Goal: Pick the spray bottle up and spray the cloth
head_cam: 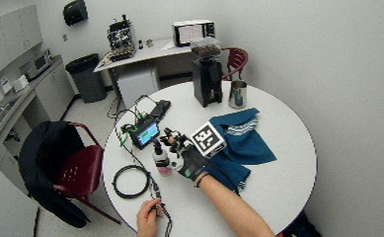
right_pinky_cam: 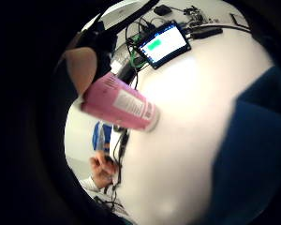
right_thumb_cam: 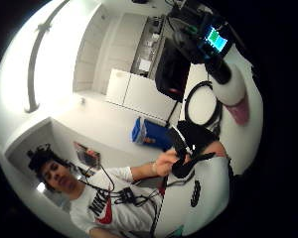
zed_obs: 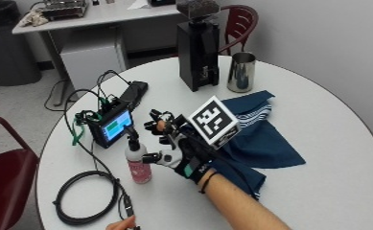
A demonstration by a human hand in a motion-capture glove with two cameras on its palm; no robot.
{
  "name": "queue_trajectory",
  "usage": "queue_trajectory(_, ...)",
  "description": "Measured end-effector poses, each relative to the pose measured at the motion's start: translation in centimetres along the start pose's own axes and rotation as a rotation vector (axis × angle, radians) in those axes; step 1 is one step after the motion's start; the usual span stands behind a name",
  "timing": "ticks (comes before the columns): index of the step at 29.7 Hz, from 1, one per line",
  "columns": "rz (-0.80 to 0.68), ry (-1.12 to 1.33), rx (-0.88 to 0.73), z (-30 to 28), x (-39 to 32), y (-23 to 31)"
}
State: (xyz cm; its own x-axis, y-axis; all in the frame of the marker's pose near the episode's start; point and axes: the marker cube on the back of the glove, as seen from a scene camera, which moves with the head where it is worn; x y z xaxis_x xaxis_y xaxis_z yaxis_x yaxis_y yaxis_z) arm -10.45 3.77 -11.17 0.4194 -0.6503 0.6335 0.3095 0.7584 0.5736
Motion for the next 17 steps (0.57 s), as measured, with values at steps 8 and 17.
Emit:
queue_trajectory(8,0.007,0.372,0.006,-8.0,1.1,6.8)
queue_trajectory(17,0.247,0.526,0.063,-12.3,3.9,16.3)
